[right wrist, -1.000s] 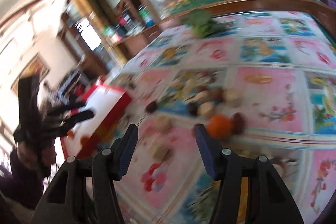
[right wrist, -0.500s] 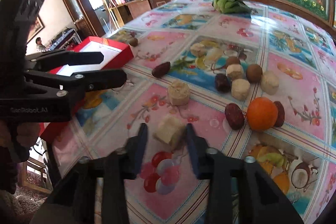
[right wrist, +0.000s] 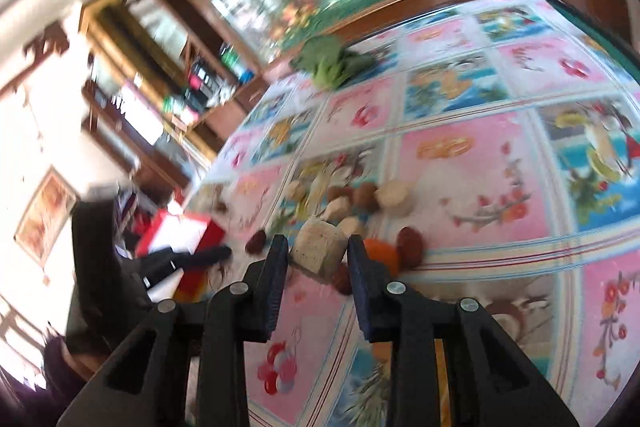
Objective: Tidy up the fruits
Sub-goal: 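Grasp a round beige bun with the left tool while the right tool grasps a beige cube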
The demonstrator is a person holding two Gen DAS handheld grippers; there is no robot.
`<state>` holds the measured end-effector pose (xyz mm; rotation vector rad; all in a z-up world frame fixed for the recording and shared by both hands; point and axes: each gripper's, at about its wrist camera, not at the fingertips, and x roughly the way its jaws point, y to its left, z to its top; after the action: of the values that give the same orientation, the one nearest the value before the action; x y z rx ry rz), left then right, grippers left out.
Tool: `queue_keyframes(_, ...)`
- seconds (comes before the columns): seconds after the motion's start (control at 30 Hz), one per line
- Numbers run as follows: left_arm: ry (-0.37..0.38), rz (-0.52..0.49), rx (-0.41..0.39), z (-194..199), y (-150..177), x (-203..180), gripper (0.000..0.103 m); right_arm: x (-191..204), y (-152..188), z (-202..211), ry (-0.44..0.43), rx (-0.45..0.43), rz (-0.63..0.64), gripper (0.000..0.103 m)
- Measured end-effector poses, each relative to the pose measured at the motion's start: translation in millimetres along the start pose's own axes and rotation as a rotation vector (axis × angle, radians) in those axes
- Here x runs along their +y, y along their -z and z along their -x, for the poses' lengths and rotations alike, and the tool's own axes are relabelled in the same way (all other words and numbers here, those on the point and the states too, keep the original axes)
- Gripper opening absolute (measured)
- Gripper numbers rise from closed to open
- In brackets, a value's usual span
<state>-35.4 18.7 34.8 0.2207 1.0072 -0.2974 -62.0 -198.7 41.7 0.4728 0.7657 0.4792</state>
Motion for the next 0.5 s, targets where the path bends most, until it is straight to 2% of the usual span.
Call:
queue_keyframes(0.13, 0.005, -0.033, 0.009, -11, -5, -14, 0.072, 1, 0, 0, -0.005, 0.008, -0.009, 0.029)
queue_keyframes(0.2, 0.01, -0.03, 0.024, -19, -7, -16, 0.054, 2, 0, -1, -0.013, 0.017, -0.006, 0.029)
queue_keyframes(0.33, 0.021, -0.018, 0.031, -27, -8, -17, 0.05, 7, 1, -8, -0.006, 0.039, 0.021, 0.029)
queue_keyframes(0.4, 0.037, -0.018, 0.029, -27, -9, -18, 0.036, 11, 2, -12, 0.011, 0.044, 0.047, 0.029)
queue_keyframes(0.47, 0.049, -0.022, 0.023, -27, -9, -21, 0.029, 15, 4, -13, 0.026, 0.044, 0.071, 0.029)
queue_keyframes(0.5, 0.041, -0.029, 0.019, -27, -9, -23, 0.029, 16, 5, -13, 0.034, 0.042, 0.081, 0.029)
